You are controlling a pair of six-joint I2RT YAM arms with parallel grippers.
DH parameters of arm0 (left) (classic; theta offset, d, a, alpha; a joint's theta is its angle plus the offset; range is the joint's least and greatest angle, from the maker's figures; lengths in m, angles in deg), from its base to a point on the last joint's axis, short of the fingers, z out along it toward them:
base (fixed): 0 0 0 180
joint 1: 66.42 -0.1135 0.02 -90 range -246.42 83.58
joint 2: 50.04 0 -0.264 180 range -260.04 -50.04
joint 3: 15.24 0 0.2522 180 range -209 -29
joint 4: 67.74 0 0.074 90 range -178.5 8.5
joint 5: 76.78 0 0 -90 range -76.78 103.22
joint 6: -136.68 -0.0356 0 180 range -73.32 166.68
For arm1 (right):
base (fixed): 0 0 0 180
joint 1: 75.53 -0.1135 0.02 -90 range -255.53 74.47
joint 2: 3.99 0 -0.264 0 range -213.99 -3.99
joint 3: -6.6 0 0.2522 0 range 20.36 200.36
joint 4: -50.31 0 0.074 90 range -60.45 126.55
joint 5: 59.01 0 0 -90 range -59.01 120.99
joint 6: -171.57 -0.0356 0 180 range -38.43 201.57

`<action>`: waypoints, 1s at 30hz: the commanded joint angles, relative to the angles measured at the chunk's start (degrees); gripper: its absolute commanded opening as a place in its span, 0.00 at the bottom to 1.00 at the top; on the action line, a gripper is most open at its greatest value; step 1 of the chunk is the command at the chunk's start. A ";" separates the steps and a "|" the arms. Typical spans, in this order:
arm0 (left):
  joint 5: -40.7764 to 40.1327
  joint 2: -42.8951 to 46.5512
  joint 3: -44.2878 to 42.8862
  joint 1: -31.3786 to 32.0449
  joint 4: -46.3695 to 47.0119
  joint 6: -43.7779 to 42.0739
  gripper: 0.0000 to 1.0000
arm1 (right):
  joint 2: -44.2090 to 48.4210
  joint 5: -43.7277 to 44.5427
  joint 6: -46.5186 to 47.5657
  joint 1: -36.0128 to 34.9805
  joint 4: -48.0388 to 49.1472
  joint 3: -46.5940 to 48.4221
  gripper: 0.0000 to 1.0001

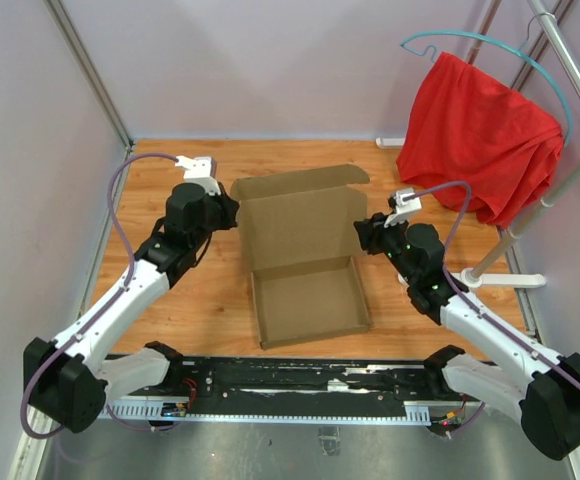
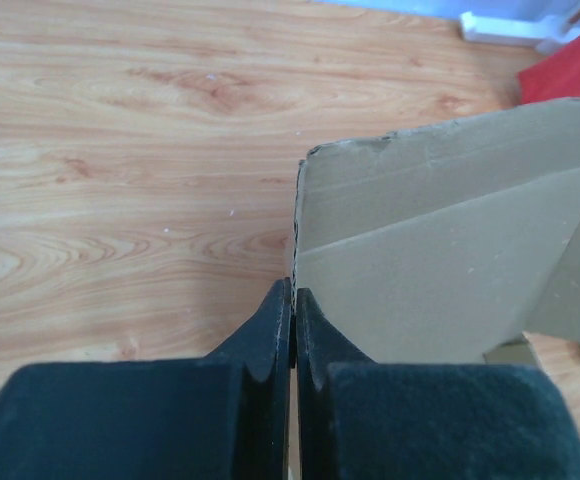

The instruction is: Fold the paper box

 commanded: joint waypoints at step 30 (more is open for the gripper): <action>24.86 16.07 5.80 0.88 3.80 -0.28 0.00 | -0.26 -5.84 8.24 -21.01 -23.56 11.46 0.61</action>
